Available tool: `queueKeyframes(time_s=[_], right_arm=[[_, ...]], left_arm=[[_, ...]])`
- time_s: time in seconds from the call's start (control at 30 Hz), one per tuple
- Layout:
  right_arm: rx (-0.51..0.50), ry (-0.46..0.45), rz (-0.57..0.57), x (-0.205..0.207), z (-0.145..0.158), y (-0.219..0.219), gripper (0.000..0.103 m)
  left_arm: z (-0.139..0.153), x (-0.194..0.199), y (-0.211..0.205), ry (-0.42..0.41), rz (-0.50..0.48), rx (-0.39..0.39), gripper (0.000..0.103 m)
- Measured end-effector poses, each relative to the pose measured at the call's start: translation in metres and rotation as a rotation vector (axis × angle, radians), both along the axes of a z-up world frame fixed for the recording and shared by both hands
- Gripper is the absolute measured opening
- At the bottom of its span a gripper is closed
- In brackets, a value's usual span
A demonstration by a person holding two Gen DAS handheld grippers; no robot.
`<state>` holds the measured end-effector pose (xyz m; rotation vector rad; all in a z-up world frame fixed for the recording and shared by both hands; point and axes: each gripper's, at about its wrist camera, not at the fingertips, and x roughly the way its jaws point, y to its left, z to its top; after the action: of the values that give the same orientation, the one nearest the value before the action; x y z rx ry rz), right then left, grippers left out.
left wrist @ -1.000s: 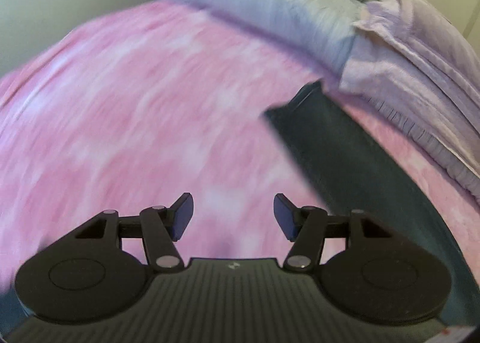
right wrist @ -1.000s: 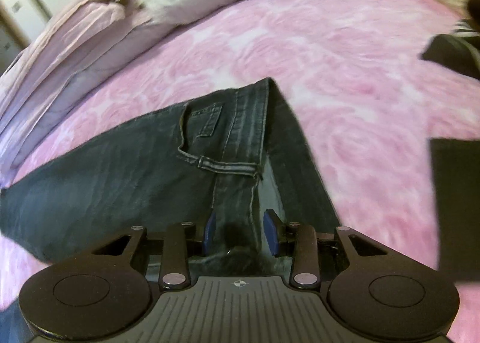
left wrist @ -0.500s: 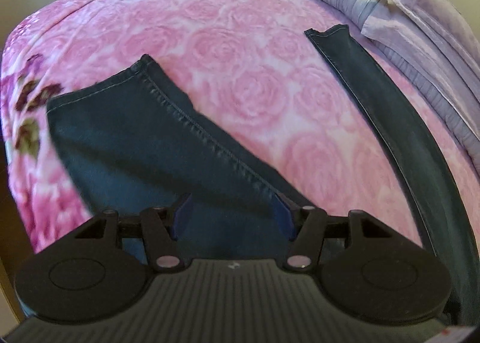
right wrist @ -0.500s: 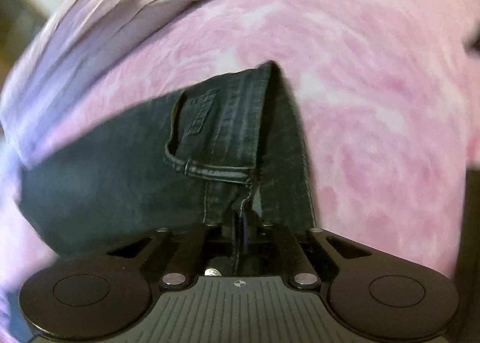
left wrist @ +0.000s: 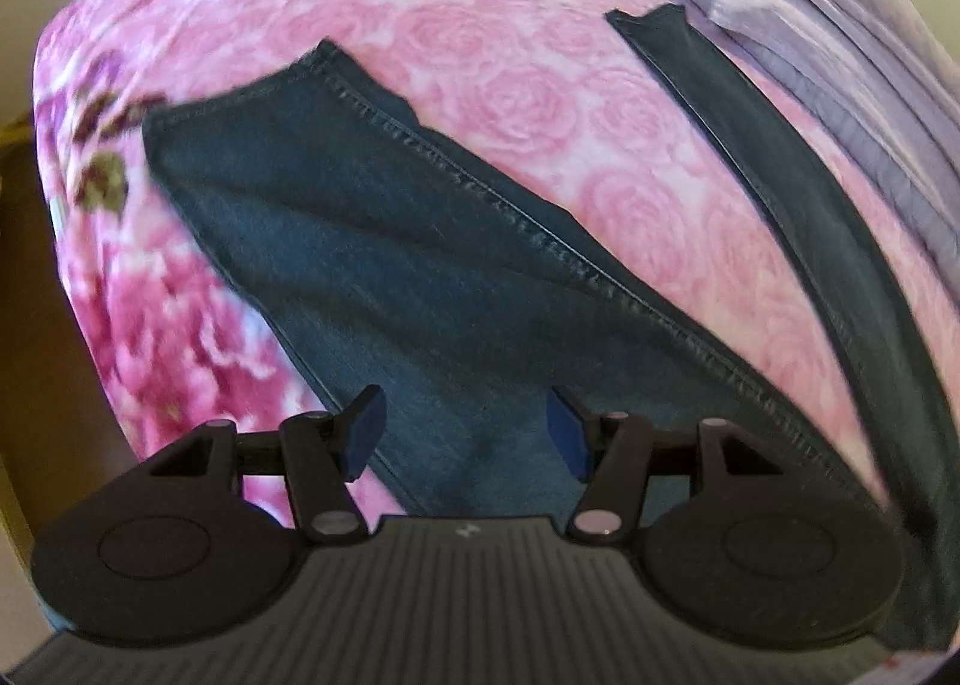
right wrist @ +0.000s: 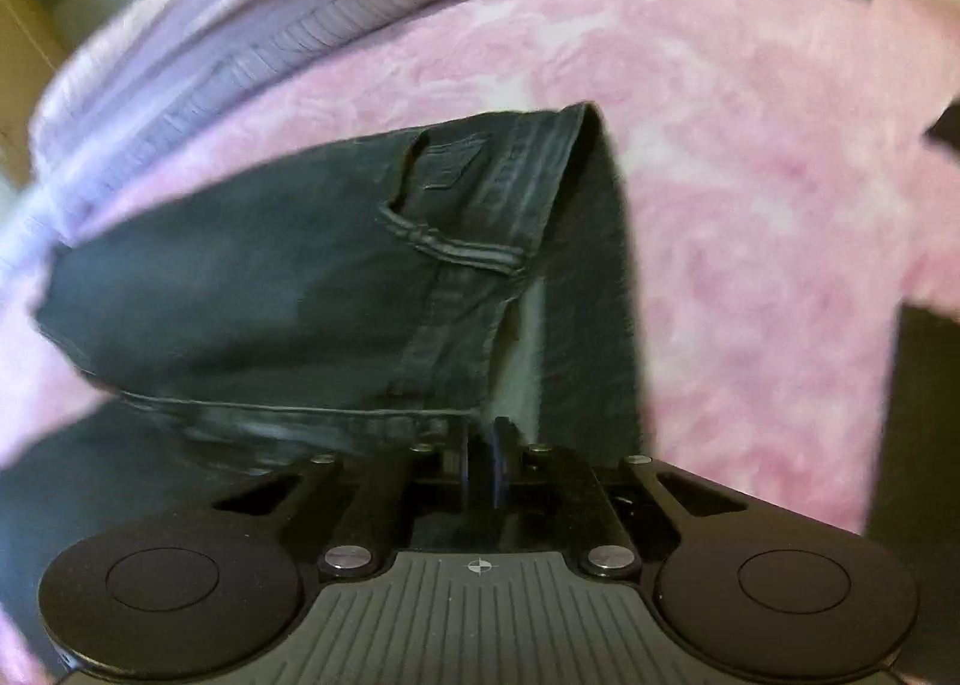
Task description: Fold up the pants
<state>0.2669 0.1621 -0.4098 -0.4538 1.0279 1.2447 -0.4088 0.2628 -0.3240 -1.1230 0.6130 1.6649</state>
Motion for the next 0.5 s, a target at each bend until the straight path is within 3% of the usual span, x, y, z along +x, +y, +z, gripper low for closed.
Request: queueKeyframes(time_s=[0.1, 0.2, 0.3, 0.4, 0.47, 0.5], right_arm=[[-0.048, -0.118, -0.099, -0.008, 0.017, -0.008, 0.001], [-0.015, -0.192, -0.107, -0.032, 0.043, -0.027, 0.010], [0.007, -0.142, -0.008, -0.074, 0.056, -0.043, 0.017], [0.020, -0.177, 0.144, -0.135, 0.056, -0.058, 0.019], [-0.041, -0.243, 0.233, -0.165, 0.042, -0.069, 0.021], [-0.134, -0.289, 0.268, -0.176, 0.024, -0.077, 0.021]], left_arm=[[0.004, -0.008, -0.002, 0.054, -0.029, 0.004, 0.055], [0.004, -0.017, -0.008, 0.099, -0.044, 0.012, 0.055], [-0.001, -0.018, -0.014, 0.122, -0.092, 0.019, 0.055], [-0.012, -0.012, -0.019, 0.125, -0.189, 0.014, 0.055], [-0.019, -0.012, -0.022, 0.117, -0.238, 0.011, 0.055], [-0.022, -0.015, -0.022, 0.115, -0.250, 0.004, 0.055]])
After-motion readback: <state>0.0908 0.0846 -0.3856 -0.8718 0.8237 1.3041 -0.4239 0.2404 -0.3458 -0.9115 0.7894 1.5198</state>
